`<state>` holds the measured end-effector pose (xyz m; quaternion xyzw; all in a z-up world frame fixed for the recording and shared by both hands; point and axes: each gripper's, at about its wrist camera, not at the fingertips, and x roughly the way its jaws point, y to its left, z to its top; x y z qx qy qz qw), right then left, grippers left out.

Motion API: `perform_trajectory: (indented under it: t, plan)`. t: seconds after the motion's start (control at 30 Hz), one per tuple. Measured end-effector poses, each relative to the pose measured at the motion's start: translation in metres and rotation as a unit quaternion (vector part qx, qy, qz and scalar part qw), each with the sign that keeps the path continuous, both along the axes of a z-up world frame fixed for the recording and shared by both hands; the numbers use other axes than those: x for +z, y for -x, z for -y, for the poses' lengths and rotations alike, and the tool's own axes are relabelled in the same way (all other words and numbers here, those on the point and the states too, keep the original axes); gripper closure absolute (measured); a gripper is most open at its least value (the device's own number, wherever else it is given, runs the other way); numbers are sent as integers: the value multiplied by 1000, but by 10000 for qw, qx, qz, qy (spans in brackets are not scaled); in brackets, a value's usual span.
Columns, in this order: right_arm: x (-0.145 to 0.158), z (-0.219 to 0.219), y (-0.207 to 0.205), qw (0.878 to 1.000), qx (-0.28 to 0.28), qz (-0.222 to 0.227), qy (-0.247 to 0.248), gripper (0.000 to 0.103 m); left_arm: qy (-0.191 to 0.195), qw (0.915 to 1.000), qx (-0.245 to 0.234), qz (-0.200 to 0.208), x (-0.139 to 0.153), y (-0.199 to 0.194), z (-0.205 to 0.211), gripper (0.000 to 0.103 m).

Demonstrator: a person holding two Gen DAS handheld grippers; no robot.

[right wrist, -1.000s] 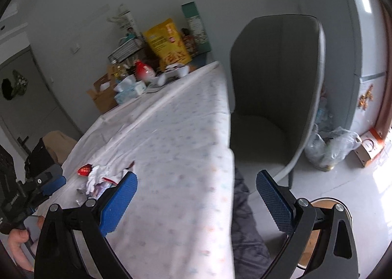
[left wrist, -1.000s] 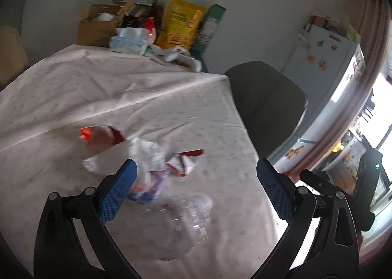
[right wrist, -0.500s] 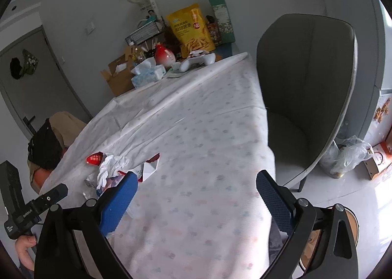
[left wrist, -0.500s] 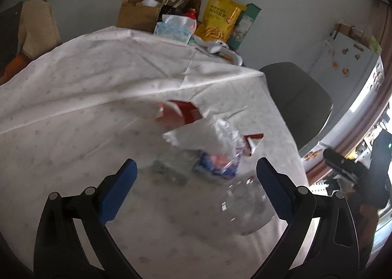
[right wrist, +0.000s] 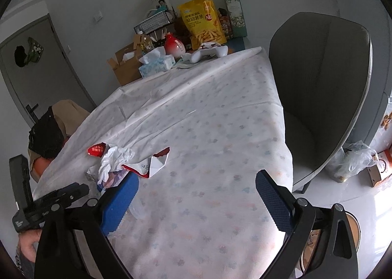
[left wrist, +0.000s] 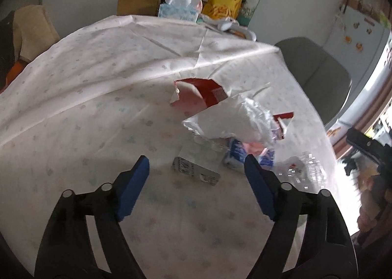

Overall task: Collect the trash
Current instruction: 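Move both tools back toward the remaining bottle and wrappers, then grasp the white blister pack with the left gripper while the right gripper grasps the red-white carton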

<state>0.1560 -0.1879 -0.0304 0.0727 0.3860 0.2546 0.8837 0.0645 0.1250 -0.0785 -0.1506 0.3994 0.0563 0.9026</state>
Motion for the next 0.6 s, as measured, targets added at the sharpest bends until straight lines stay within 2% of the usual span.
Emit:
perform_trajectory:
  t: [0.13, 0.23, 0.33, 0.6]
  plan:
    - [-3, -10, -6, 9998, 136, -2, 120, 11, -243, 9996, -64, -133, -3, -8, 2, 38]
    - [-5, -20, -10, 9995, 258, 4, 204, 12, -447, 9988, -5, -208, -3, -11, 2, 54]
    - [-5, -31, -12, 9988, 408, 35, 265, 12, -384, 9990, -155, -180, -2, -10, 2, 64]
    - [-9, -66, -20, 9950, 835, 87, 545, 15, -204, 9996, 162, 66, 4, 6, -12, 64]
